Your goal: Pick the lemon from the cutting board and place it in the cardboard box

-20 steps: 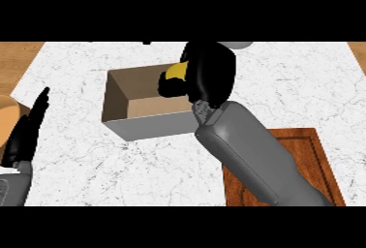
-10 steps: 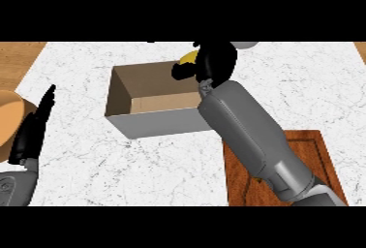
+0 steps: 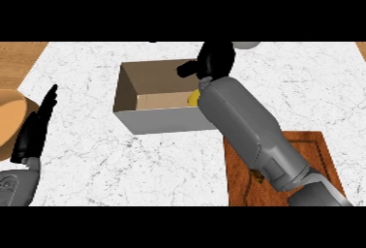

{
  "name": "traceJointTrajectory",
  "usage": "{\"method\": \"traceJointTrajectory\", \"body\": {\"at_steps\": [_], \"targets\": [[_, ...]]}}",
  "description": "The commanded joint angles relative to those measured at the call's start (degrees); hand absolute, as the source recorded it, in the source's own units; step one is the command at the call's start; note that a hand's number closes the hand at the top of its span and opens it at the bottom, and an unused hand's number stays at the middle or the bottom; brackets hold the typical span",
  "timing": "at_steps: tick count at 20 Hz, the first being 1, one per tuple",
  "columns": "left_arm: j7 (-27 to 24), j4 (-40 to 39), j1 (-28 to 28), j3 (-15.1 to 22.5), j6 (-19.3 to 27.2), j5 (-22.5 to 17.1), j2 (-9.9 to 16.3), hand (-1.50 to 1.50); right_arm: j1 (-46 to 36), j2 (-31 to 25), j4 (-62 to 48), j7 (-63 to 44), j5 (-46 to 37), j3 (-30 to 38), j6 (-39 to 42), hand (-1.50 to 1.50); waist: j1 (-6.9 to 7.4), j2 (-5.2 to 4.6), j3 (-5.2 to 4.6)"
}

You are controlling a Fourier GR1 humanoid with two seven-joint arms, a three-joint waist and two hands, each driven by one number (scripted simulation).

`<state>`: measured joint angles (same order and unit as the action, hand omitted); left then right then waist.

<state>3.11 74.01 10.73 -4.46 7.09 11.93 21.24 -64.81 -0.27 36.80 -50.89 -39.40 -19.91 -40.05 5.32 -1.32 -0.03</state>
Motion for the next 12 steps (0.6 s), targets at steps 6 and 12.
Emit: {"method": "traceJointTrajectory", "body": {"at_steps": [6,12], "targets": [[-1.3,-1.97,-1.79,-1.98,-0.22,-0.65,0.6,0.0,0.13,0.26,1.21,4.7,1.27,-0.45,-20.6,-1.5,-2.79,0.87,0.01],[0.74,1.21,-3.56,-3.02,0.18,-0.81,0.77,0.0,5.51,0.09,9.23,7.93,2.21,1.3,-22.98,-1.5,-5.26,1.56,0.06]]}}
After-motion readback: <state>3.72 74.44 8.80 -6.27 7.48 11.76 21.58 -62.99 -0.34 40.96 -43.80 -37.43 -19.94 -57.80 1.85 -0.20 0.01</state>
